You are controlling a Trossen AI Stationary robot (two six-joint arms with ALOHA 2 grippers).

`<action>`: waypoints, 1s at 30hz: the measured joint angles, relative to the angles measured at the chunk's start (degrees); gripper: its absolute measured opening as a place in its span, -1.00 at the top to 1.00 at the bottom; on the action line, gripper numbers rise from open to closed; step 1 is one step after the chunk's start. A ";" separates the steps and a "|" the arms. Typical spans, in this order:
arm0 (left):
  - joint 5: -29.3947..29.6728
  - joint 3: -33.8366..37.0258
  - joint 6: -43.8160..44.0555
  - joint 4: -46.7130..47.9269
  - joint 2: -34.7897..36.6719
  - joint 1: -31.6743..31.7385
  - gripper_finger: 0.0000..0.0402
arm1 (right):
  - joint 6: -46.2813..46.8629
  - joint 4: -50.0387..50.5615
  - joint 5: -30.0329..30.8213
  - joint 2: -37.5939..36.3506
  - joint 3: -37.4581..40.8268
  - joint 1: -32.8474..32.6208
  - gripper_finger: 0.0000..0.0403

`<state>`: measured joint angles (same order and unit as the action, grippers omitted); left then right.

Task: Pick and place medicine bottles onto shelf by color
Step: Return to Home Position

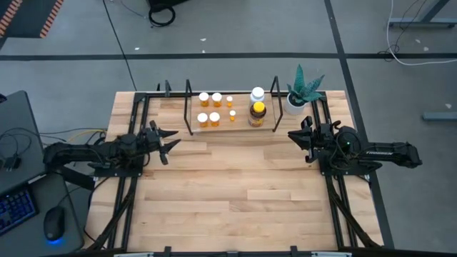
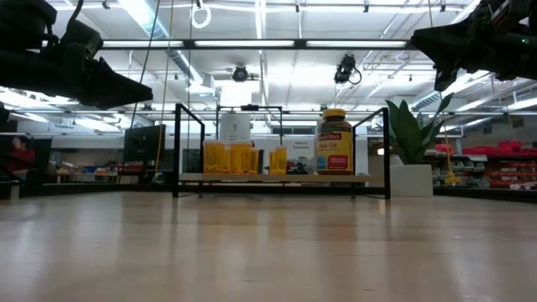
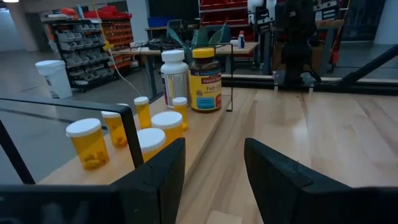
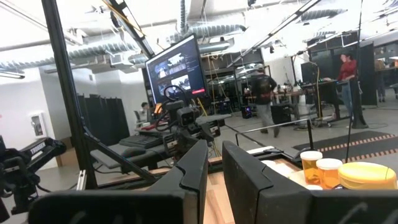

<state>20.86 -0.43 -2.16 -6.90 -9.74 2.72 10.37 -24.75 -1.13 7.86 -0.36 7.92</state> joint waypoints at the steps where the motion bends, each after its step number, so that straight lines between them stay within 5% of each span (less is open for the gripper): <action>1: -0.04 0.00 0.00 0.00 0.00 0.00 0.14 | 0.01 -0.01 0.01 0.01 -0.01 0.02 0.72; 23: -0.10 0.00 0.04 -0.11 0.00 0.00 0.14 | -0.16 -0.02 0.04 0.02 0.00 0.03 0.72; 30: -0.11 -0.02 0.04 -0.13 0.00 0.00 0.14 | -8.51 -0.04 1.55 0.01 0.00 0.09 0.72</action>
<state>20.75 -0.44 -2.11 -7.03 -9.74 2.72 1.87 -24.80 0.43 7.87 -0.36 8.01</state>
